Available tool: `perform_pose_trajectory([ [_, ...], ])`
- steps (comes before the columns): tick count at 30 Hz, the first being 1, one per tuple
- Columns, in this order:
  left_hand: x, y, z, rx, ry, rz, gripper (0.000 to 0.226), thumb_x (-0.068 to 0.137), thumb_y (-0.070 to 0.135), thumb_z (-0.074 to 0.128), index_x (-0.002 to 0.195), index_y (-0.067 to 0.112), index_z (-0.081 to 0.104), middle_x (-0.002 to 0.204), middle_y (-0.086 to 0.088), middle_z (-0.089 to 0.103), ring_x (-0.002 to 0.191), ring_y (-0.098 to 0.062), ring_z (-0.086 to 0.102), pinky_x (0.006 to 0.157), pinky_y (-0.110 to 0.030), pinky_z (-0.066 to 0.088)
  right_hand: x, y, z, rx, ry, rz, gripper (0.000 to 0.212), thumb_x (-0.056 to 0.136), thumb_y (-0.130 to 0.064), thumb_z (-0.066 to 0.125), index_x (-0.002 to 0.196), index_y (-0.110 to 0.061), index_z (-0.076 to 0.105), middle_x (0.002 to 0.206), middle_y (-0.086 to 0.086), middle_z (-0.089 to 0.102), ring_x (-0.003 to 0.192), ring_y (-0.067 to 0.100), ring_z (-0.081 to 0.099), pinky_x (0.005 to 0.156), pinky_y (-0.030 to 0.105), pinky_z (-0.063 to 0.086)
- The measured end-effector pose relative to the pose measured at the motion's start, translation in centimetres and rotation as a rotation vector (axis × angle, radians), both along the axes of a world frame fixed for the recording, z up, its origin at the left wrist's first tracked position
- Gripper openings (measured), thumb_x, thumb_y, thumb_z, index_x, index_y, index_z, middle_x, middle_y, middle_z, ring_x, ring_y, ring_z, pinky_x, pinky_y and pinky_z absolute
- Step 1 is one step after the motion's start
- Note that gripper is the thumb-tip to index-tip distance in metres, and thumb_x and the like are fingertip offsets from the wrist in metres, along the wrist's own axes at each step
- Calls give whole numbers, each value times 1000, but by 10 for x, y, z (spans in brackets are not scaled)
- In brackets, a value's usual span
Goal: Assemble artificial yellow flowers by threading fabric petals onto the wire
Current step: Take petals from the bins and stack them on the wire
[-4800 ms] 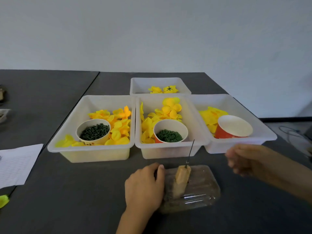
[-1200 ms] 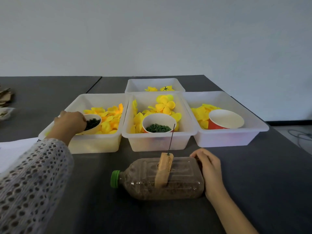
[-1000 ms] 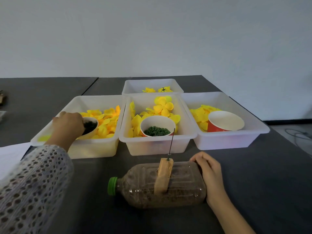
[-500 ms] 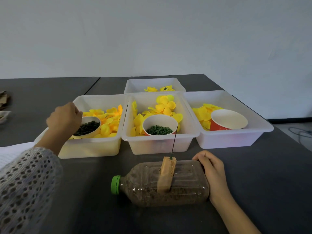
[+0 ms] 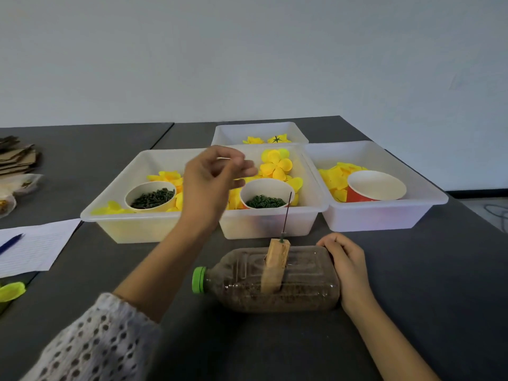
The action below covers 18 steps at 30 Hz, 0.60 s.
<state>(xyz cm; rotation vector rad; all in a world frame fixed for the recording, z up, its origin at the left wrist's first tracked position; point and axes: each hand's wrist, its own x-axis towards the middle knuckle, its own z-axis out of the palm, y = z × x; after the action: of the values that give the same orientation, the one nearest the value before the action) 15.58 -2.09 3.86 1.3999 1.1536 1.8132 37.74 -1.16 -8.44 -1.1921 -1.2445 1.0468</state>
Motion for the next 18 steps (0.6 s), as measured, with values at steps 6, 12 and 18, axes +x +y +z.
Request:
perform_pose_trajectory([
  [6, 40, -10, -6, 4, 56, -100, 8, 94, 5, 63, 88, 8, 67, 85, -6, 77, 84, -20, 75, 67, -23, 55, 1, -1, 0, 6, 1, 5, 28, 95, -12, 51, 70, -14, 64, 70, 3, 64, 66, 10, 61, 67, 32, 48],
  [12, 46, -16, -17, 143, 358, -120, 16, 98, 9, 57, 98, 4, 72, 93, -3, 75, 92, -16, 73, 78, -28, 57, 0, 0, -1, -12, -11, 3, 27, 95, -13, 51, 71, -18, 65, 71, 0, 65, 66, 8, 62, 65, 30, 47],
  [18, 37, -14, -22, 223, 716, -61, 18, 98, 5, 57, 105, 10, 73, 99, 3, 75, 95, -6, 70, 80, -30, 57, 0, 1, -1, -12, -15, -2, 25, 95, -13, 52, 73, -15, 64, 71, -1, 65, 67, 9, 63, 68, 33, 49],
])
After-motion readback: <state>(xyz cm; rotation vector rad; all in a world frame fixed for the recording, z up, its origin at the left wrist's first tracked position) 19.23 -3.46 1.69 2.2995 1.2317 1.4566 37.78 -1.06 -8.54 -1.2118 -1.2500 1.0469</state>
